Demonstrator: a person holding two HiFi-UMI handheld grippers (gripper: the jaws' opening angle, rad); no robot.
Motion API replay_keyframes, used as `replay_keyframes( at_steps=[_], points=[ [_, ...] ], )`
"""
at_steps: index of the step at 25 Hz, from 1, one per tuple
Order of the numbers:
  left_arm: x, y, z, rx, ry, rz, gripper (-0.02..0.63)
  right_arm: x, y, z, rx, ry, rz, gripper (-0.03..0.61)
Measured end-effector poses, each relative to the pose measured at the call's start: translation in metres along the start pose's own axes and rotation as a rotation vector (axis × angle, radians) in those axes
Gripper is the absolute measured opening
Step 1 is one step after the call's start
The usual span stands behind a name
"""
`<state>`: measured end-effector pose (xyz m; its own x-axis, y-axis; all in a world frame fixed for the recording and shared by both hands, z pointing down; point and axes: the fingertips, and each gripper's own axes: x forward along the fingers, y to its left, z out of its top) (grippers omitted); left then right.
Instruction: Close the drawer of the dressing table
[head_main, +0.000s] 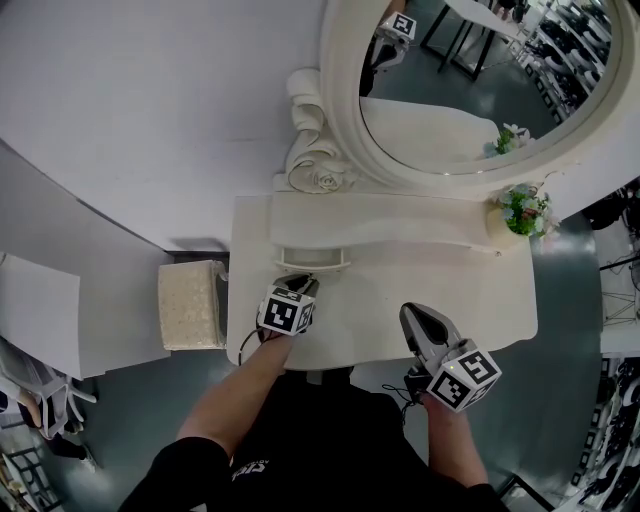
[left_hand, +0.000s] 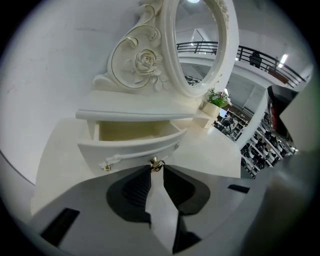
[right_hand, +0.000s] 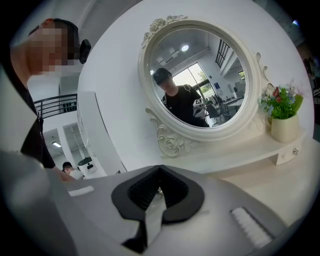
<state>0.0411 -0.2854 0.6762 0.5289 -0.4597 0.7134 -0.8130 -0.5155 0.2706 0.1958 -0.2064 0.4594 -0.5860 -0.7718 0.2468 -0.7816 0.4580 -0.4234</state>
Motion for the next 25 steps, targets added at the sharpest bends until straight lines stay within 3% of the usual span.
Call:
replay_keyframes(
  at_steps=[8,25],
  points=[
    [-0.002,0.004,0.018,-0.013,-0.028,0.003,0.08,0.002,-0.003,0.002,-0.002,0.005,0.002,0.011],
    [0.011,0.015,0.03,0.011,0.004,-0.013,0.078,0.009,0.0,-0.01,0.021,0.031,-0.006,0.011]
  ],
)
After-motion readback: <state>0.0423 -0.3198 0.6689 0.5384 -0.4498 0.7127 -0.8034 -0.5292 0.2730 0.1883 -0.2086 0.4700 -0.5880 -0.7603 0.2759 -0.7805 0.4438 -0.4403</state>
